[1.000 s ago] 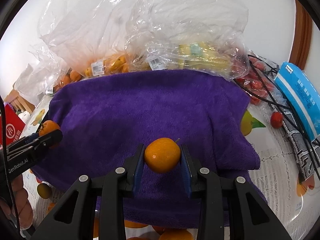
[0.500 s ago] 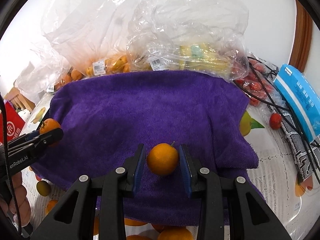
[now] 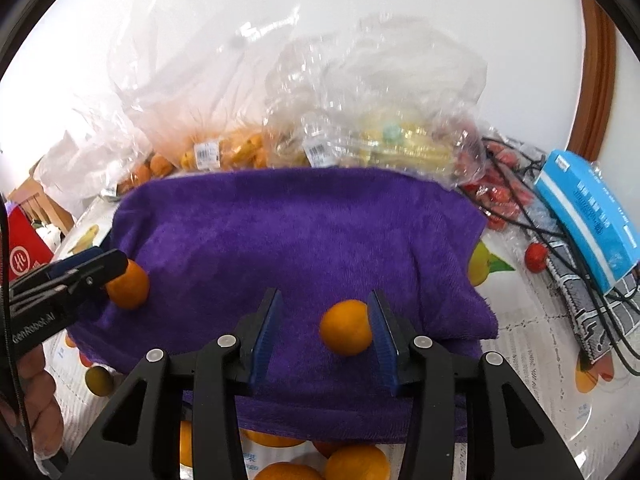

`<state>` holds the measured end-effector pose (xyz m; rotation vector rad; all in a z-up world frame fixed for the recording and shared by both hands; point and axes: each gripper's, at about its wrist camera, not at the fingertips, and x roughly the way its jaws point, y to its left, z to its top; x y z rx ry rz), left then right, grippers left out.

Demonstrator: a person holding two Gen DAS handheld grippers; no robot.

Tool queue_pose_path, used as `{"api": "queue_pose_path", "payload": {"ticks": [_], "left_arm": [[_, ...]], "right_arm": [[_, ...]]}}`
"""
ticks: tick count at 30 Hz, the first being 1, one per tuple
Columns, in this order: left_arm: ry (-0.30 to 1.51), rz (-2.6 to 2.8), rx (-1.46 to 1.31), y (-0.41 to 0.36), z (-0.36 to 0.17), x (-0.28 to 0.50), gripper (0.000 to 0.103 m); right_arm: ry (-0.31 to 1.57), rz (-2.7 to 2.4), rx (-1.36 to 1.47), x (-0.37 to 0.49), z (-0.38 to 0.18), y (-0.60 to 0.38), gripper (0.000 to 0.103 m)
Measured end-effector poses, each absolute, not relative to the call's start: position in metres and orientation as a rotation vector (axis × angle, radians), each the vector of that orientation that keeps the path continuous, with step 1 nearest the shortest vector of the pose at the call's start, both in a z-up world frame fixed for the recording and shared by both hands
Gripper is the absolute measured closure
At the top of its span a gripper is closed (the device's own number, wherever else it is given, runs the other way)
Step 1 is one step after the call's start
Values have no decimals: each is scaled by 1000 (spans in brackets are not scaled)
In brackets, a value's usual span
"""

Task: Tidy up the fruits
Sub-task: 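Lower the orange onto the purple towel and open the right gripper, then withdraw the right tool toward the fruit in front of the towel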

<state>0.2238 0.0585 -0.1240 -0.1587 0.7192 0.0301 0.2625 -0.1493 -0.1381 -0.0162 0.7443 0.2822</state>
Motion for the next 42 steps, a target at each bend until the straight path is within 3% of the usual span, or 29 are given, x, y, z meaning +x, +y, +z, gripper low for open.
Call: {"api": "queue_pose_path", "payload": {"ticks": [24,32,42], "left_arm": [[675,-21,-212,69,-89,162,55],[720,24,-209,83,-102,134,47],[761,58,-233,97,-120,114,47]], "right_arm": [[748,245,-43,176,-118,-172,58],[784,268,17,158,-136,-180,58],[771,256,40,156,-147,-188,60]]}}
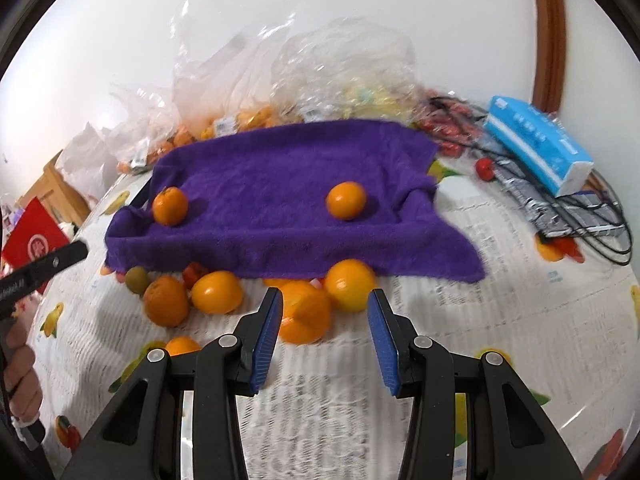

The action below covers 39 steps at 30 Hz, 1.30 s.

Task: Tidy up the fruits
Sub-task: 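Withdraw the right tool toward the fruit in front of the towel, then close the right gripper on an orange while the left tool approaches a small yellow-brown fruit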

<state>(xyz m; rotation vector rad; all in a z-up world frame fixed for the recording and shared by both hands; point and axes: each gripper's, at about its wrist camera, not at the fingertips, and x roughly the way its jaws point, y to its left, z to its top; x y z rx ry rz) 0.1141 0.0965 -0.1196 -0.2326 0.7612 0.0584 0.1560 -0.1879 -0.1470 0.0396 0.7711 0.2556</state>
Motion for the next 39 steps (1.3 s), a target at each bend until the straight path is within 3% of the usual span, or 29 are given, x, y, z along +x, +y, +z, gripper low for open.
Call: {"api": "queue_pose_path", "payload": {"ticks": [8,16,20,39], "left_arm": [[772,55,-231,90,-124,122,47],[791,55,-214,89,-132,128,47],[797,63,-218,93,-136,128,47],[885,-11,-176,66,-164,143,49]], "right_arm": [[797,247,44,177,-153,-193,74],[813,251,46,190,-161,-195,74],[817,254,32,192,-163,-196,68],[807,256,52,184,-172,-216,70]]}}
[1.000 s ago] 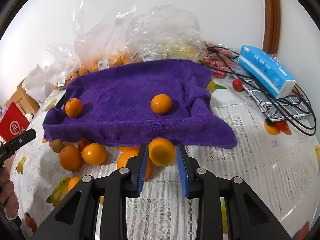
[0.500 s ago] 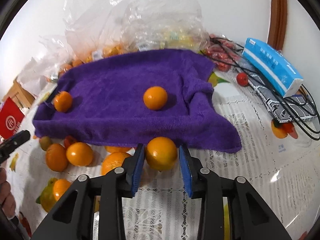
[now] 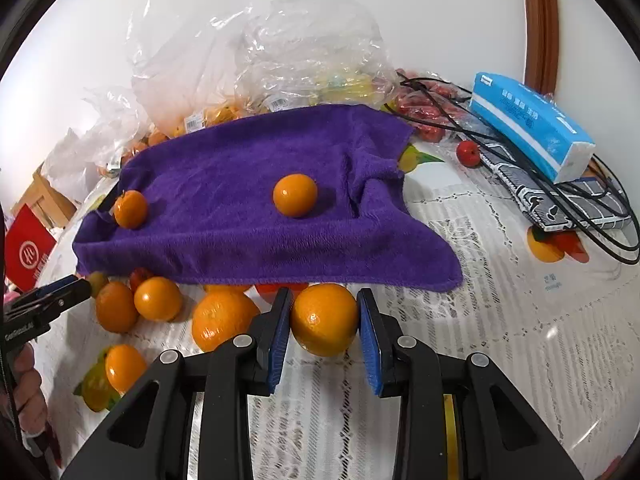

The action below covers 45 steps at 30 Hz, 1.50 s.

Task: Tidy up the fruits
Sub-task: 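Close the right gripper on an orange while the left tool approaches a small yellow-brown fruit, then lift the orange with the right gripper while the left gripper grasps the yellow-brown fruit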

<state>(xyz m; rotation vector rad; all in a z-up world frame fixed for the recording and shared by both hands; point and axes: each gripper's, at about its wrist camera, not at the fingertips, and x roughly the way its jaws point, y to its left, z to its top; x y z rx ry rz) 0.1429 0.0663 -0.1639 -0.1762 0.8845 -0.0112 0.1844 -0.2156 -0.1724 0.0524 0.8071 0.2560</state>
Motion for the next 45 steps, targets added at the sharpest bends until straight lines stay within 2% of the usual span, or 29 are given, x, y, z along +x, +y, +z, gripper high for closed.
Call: {"api": "queue_pose_path", "payload": {"ticks": [5,7,20,28,45], "left_arm": [[876,2,-129,56,-169,147,69],[873,7,-110,53,-170,148,73],[868,-2,-127,55,-171,148,75],[825,-27,-180,61,-165,139,75],[727,-49,-156,53,-120,130,75]], "right_arm": [[803,263,28,181,-176,-211,70],[807,271,24,181,-177,-210,70],[832,276,98,186,-181,-220,70],[789,304,44,178,-174,-211,70],[710,265,19,156,-152,-212,70]]}}
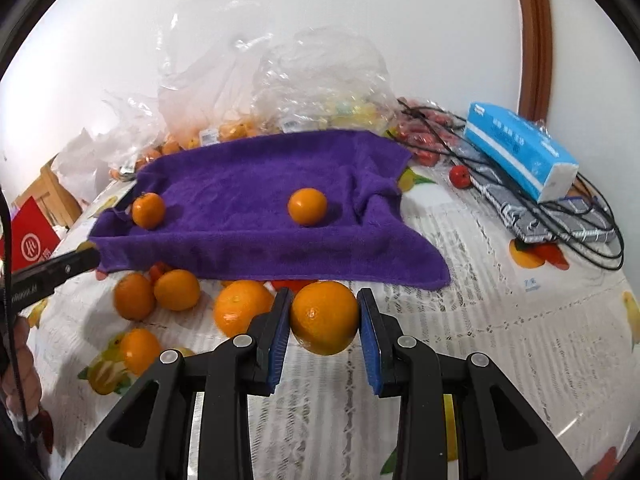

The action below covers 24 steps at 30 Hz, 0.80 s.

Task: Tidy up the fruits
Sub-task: 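Lift the orange with the right gripper while the left gripper grasps the yellow-brown fruit, then carry the orange over the towel with the right gripper while the left carries the yellow-brown fruit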

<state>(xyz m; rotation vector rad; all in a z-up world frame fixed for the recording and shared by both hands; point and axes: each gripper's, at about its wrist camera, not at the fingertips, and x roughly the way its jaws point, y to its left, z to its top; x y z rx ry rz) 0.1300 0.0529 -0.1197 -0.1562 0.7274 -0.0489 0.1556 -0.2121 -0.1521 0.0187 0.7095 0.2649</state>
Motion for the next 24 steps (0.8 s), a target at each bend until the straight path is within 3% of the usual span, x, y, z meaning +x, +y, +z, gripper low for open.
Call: {"api": "queue_pose_path", "payload": {"ticks": [12,24], "left_arm": [[616,11,-156,60,-74,165,75],[646,38,-156,62,-101,202,75]], "right_arm": [[597,292,23,171,-91,-180,70],[590,300,23,227,-99,-155,70]]}}
